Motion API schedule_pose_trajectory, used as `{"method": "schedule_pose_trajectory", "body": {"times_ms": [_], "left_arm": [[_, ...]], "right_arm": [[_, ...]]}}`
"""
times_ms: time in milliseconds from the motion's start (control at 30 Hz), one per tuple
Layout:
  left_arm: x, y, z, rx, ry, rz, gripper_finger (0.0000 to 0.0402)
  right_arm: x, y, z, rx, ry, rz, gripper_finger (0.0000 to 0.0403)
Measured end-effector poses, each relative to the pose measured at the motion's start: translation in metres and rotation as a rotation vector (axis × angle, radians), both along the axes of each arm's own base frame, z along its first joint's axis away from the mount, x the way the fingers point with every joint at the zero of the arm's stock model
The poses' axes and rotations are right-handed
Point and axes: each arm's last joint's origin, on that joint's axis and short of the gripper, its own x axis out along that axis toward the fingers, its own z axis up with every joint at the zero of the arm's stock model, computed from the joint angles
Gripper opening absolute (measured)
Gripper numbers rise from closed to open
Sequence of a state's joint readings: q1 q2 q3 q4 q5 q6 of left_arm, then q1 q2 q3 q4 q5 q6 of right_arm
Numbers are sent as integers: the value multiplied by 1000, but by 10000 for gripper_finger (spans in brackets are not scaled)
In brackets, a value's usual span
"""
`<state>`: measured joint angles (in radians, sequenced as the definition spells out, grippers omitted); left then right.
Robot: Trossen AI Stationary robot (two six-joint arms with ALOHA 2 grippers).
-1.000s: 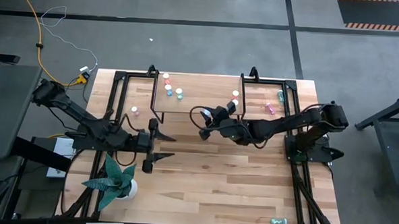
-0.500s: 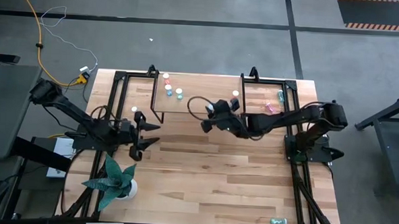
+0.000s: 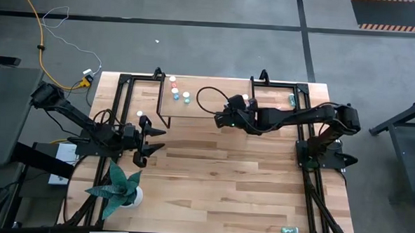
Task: Pick and place medicine bottles onto shelf by color
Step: Put the blue pill bottle on the shelf, then put the green pill bottle on the shelf
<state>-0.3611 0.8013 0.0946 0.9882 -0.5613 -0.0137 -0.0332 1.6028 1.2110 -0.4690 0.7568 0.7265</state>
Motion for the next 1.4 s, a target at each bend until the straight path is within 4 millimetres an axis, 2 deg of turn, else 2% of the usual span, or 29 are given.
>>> {"method": "schedule_pose_trajectory", "body": {"times_ms": [800, 1100, 1400], "left_arm": [[0, 0, 0, -9, -2, -3, 217], [0, 0, 0, -9, -1, -3, 217], [0, 0, 0, -8, -1, -3, 217]], "right_arm": [[-2, -1, -5, -23, 47, -28, 98], [-2, -3, -5, -29, 46, -38, 145], [-5, -2, 0, -47, 43, -34, 210]]}}
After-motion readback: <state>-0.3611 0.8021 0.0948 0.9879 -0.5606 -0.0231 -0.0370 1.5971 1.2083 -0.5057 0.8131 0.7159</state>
